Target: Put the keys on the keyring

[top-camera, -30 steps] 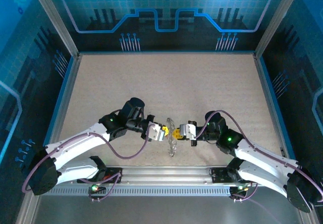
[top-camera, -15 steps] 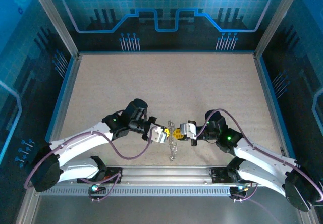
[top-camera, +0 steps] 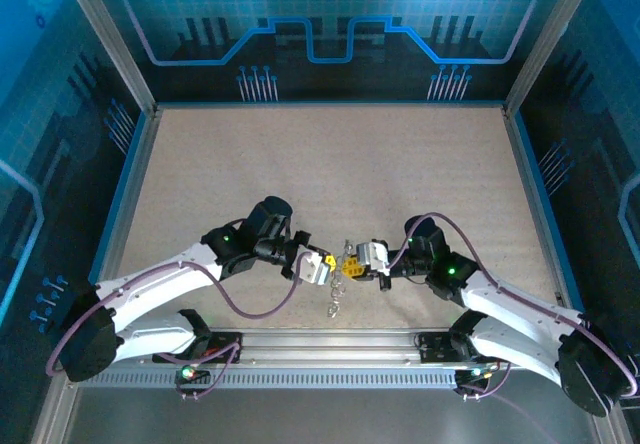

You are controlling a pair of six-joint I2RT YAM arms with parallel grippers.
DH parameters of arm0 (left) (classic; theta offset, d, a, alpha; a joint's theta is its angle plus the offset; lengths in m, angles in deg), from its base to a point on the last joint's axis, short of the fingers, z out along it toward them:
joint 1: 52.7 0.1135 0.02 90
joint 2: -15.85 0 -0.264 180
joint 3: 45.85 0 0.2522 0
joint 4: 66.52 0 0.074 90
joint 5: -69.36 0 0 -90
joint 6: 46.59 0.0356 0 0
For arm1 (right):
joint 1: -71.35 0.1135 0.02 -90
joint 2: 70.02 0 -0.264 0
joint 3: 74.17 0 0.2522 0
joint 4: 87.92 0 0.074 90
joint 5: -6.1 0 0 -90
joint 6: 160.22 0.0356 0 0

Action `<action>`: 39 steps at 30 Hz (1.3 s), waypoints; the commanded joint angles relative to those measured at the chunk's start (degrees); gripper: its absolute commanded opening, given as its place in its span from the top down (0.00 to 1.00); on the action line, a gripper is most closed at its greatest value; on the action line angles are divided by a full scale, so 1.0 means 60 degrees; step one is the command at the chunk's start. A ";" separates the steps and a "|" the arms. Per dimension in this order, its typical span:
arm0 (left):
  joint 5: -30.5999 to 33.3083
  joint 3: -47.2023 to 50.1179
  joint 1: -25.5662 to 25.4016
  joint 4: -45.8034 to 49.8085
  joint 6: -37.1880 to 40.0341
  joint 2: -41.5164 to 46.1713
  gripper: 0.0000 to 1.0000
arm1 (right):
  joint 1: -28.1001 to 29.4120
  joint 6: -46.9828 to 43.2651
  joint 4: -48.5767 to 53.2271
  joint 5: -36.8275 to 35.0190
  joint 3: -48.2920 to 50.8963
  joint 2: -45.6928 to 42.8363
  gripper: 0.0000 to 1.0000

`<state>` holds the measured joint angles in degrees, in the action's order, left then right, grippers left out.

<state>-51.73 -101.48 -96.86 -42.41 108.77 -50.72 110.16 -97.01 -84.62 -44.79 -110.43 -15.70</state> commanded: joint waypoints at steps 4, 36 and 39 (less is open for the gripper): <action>-0.0171 -0.0231 -0.0072 0.0518 0.0424 0.0263 1.00 | -0.0139 -0.0183 0.0310 0.0725 -0.0710 0.0214 1.00; -0.0129 -0.0042 -0.0063 0.0395 0.0508 0.0314 1.00 | -0.0259 -0.0388 0.1143 0.0596 -0.1216 0.1023 1.00; -0.0208 -0.0094 -0.0075 0.0528 0.0645 0.0297 1.00 | -0.0300 -0.0304 0.1132 0.0555 -0.1240 0.1068 1.00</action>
<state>-50.48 -101.50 -96.86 -40.92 110.32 -49.54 109.15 -99.20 -78.00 -41.49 -115.81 -9.55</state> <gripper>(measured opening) 0.062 0.048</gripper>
